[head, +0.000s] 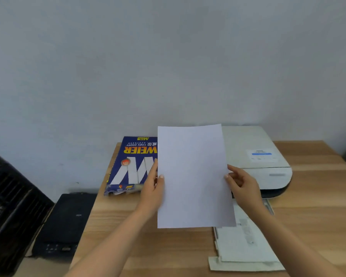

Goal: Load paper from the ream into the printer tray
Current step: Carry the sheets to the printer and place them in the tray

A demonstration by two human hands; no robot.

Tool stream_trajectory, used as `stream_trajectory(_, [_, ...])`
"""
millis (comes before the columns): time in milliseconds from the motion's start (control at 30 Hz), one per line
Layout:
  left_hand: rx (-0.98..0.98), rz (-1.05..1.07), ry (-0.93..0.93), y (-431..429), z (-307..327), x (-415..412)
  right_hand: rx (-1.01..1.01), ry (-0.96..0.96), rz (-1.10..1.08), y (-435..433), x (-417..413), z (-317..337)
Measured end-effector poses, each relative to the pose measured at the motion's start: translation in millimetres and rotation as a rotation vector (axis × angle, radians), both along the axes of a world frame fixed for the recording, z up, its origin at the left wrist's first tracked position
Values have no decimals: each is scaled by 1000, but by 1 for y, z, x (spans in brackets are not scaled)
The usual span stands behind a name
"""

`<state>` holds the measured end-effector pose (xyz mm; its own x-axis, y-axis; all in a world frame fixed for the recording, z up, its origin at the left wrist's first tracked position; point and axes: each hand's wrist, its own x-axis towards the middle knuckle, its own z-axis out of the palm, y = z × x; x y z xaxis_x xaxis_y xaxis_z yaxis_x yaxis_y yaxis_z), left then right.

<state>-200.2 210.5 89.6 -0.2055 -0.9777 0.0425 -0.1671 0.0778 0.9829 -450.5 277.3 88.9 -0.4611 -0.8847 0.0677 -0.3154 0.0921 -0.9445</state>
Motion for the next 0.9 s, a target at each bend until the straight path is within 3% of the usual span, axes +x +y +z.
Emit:
stream_trajectory(367, [33,-6,-14,78,-11,-74,-50,-48,49,82,-79,-2])
stream_trajectory(667, [54,-78,-88,81,-25,-92,45,150,85,101,-109,-24])
stream_trajectory(900, [72,-136,-120,77,-45,-103,121,144,67,104,-117,-43])
